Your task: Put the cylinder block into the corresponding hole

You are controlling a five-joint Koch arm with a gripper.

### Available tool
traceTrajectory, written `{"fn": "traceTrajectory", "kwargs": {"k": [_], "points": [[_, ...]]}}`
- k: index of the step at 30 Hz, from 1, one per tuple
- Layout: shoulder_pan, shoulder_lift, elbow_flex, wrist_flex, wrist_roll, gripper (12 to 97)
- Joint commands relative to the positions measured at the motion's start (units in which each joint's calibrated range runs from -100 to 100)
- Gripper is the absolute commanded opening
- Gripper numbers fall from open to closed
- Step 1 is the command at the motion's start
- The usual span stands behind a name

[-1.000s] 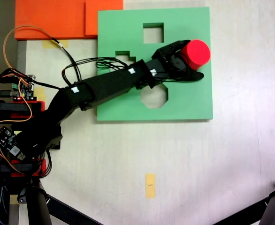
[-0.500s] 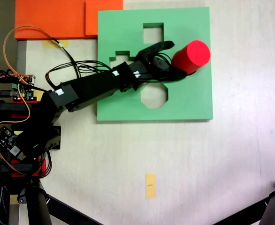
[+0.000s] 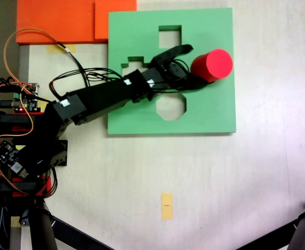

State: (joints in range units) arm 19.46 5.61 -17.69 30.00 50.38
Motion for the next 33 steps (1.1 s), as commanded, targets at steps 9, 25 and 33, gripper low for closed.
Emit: {"fn": "traceTrajectory", "kwargs": {"k": [9,25,33], "points": [[-1.03,6.12,10.51,3.46,0.10,63.0],[-1.07,-0.72,3.43,5.00,-0.05,29.0],[-0.78,-7.01,-3.75,5.38,-0.05,34.6]]}}
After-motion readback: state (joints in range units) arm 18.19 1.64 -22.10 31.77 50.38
